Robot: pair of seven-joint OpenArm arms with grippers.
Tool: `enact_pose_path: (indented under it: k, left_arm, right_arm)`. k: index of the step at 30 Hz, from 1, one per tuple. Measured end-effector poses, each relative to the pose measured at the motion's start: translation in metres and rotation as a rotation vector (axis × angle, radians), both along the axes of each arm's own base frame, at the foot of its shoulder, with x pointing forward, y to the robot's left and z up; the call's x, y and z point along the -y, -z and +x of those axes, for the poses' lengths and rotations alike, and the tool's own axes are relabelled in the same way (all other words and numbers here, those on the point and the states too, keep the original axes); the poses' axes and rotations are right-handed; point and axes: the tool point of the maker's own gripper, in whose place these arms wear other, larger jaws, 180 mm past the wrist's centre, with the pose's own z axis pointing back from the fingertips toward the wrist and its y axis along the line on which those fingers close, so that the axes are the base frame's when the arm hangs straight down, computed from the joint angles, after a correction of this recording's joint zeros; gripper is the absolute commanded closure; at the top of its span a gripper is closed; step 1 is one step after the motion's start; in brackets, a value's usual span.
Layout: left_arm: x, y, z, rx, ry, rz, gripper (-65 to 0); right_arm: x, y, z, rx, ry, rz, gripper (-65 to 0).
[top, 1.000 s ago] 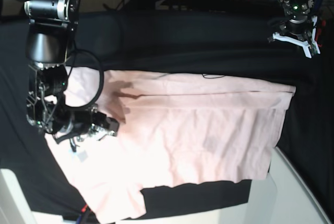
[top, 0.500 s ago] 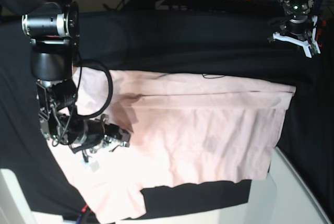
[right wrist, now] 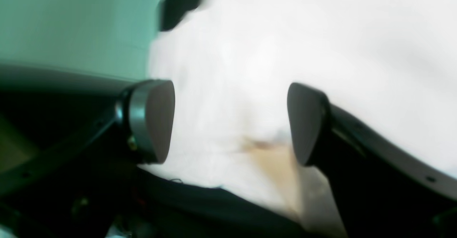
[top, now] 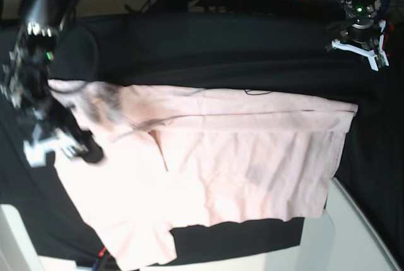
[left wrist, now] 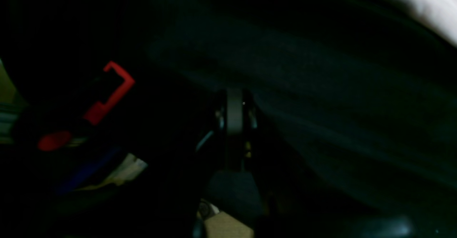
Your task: Fold the T-shirt properly
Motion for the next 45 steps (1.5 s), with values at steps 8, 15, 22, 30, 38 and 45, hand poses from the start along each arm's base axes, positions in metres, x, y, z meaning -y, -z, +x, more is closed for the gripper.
enact_pose_path:
  k: [8, 15, 22, 30, 38, 45]
  left_arm:
    - [-0.006, -0.005, 0.005, 0.006, 0.004, 0.013, 0.0]
    - [-0.005, -0.004, 0.004, 0.005, 0.004, 0.011, -11.9]
    - [-0.012, -0.007, 0.003, -0.002, 0.01, 0.026, -22.7]
    - [-0.014, -0.009, 0.003, -0.004, 0.009, 0.031, -22.7]
    - [-0.014, -0.01, 0.006, 0.006, 0.008, 0.029, -23.2]
    - [-0.013, -0.013, 0.025, 0.059, -0.004, 0.004, -31.4]
  right_arm:
    - [0.055, 0.044, -0.086, -0.159, 0.278, 0.043, -47.3]
    - [0.062, 0.074, -0.103, -0.224, 0.362, 0.061, -47.4]
    - [0.079, 0.092, -0.102, -0.253, 0.411, 0.128, -47.4]
    - [0.095, 0.096, -0.077, -0.226, 0.419, 0.159, -46.7]
    - [0.092, 0.101, -0.071, -0.252, 0.411, 0.141, -17.1]
    - [0.083, 0.107, -0.074, -0.278, 0.408, 0.159, -0.3]
